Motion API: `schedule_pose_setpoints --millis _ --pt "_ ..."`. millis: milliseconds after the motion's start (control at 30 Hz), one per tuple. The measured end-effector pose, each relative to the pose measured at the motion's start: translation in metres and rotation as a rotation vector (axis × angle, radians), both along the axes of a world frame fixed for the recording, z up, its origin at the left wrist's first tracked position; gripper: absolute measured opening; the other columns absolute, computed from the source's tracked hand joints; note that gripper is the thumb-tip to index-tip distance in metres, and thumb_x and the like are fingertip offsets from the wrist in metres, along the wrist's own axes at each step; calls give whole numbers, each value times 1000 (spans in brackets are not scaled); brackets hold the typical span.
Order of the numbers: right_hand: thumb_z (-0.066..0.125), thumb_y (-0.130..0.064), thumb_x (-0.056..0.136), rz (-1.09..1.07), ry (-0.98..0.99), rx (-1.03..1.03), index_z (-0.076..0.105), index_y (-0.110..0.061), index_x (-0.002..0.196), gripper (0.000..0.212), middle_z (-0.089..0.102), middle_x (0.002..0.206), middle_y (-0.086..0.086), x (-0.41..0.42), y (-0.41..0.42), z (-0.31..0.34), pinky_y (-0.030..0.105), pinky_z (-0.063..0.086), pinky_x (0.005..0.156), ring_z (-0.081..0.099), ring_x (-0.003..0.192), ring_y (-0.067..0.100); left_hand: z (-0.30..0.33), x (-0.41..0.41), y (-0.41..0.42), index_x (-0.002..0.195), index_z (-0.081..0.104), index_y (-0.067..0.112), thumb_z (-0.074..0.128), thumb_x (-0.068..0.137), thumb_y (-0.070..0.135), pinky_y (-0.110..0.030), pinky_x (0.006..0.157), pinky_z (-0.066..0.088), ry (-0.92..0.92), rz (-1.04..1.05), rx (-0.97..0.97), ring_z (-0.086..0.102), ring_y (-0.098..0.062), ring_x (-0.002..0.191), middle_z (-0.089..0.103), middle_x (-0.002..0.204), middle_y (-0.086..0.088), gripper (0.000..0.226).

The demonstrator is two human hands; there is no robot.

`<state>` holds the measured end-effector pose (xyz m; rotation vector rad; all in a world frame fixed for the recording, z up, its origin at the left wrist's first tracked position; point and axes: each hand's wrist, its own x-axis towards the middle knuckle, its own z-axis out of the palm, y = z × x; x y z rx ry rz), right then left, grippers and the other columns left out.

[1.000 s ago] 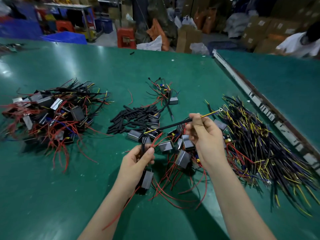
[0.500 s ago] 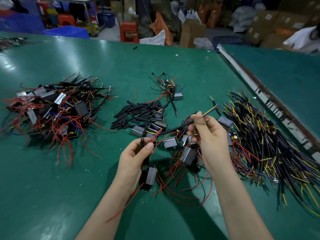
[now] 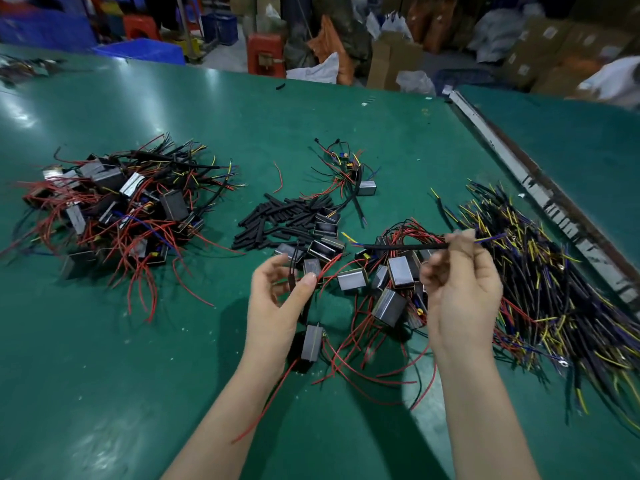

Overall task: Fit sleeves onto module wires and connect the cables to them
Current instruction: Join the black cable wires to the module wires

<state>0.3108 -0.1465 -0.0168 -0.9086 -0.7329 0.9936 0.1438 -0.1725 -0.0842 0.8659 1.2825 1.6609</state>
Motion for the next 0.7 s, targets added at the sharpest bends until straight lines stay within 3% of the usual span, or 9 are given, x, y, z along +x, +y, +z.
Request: schedule_pose_setpoints --millis 100,167,233,300,367,433,500,700 --pt "46 -27 101 -10 47 -9 56 -17 86 20 53 55 -11 2 -4 -1 15 45 53 50 52 1 10 -2 -4 113 43 43 69 69 44 -13 86 39 249 125 21 48 1 100 42 116 11 51" --pt "46 -26 101 -7 67 -8 56 -17 86 20 53 55 -10 1 -5 -1 15 45 53 50 52 1 19 -4 -5 111 45 43 71 78 43 -18 93 37 469 172 121 44 -6 107 37 114 16 42" --pt "46 -25 101 0 100 -5 54 -17 85 20 53 55 -9 -1 -5 -1 15 45 52 50 52 2 31 -1 -5 104 51 43 66 83 38 -31 96 37 666 141 192 45 -11 107 45 108 15 26" --pt "46 -22 102 7 133 -7 53 -16 83 21 53 54 -9 -3 -4 -2 15 45 51 50 51 2 42 7 -4 96 58 43 60 85 36 -32 90 39 731 56 171 48 -9 101 54 100 14 12" --pt "45 -19 102 16 140 -12 53 -16 82 22 53 54 -8 -6 -5 -2 14 44 51 50 50 2 51 15 -3 89 64 37 60 90 31 -20 83 41 656 -21 132 52 -1 94 60 93 14 7" --pt "46 -19 102 32 144 -14 53 -16 81 23 53 54 -8 -8 -6 -2 14 44 50 50 50 2 57 20 -2 85 66 32 60 91 26 -8 73 40 439 -93 76 56 7 80 66 85 16 10" --pt "46 -18 102 44 155 -15 53 -16 81 23 53 54 -8 -8 -7 -1 14 45 50 50 50 2 60 20 -1 82 66 27 60 91 24 -5 66 41 256 -121 22 56 6 69 66 73 21 11" --pt "54 -29 93 131 176 4 58 -16 82 17 55 58 -5 -7 -14 -3 16 46 52 52 53 5 61 15 -3 77 66 22 58 92 21 -5 54 38 108 -142 -14 50 5 58 59 61 18 17"
